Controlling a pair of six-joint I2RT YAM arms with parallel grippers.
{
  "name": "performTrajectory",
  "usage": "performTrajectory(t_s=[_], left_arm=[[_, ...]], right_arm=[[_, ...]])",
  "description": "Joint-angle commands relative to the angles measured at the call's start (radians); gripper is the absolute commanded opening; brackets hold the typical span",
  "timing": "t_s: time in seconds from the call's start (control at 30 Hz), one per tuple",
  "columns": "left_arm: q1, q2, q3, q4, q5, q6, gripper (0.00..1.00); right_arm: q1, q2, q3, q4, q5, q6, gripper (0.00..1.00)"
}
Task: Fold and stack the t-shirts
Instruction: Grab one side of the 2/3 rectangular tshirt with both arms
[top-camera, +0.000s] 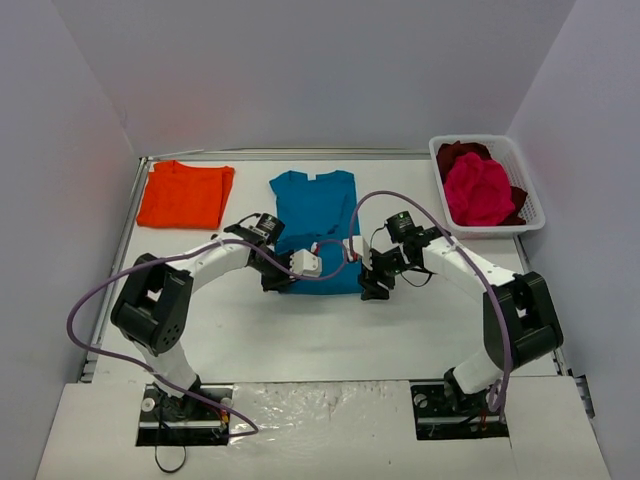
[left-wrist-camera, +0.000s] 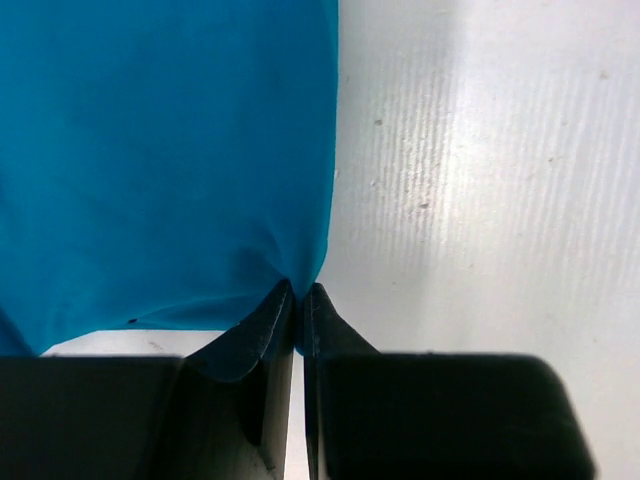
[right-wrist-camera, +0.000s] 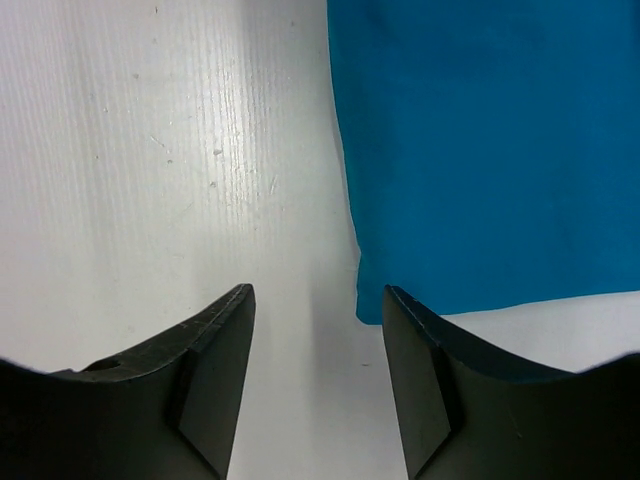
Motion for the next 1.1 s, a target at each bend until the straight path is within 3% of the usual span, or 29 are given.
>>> performTrajectory(t_s=[0.0,0.53,0.87,1.07], left_arm=[[0.006,0.0,0.042,-0.066,0.088,-0.012,0.02],[0.012,0.026,0.073,-0.112,0.119,0.009,0.02],[0.014,0.028,0.056,-0.121,0.127,0.017,0.02],[0.012,0.03,0.05,-0.129,0.125,0.023,0.02]], right_arm=[[-0.001,0.027,-0.025,0.029,-0.03,-0.036,0.5],[0.039,0.139,-0.015,0.079,0.002,-0.041,0.49],[0.1,0.159,-0.096,0.154,0.17,-0.035,0.46],[0.111,0.185,-0.128,0.225,0.253,0.025,0.15]])
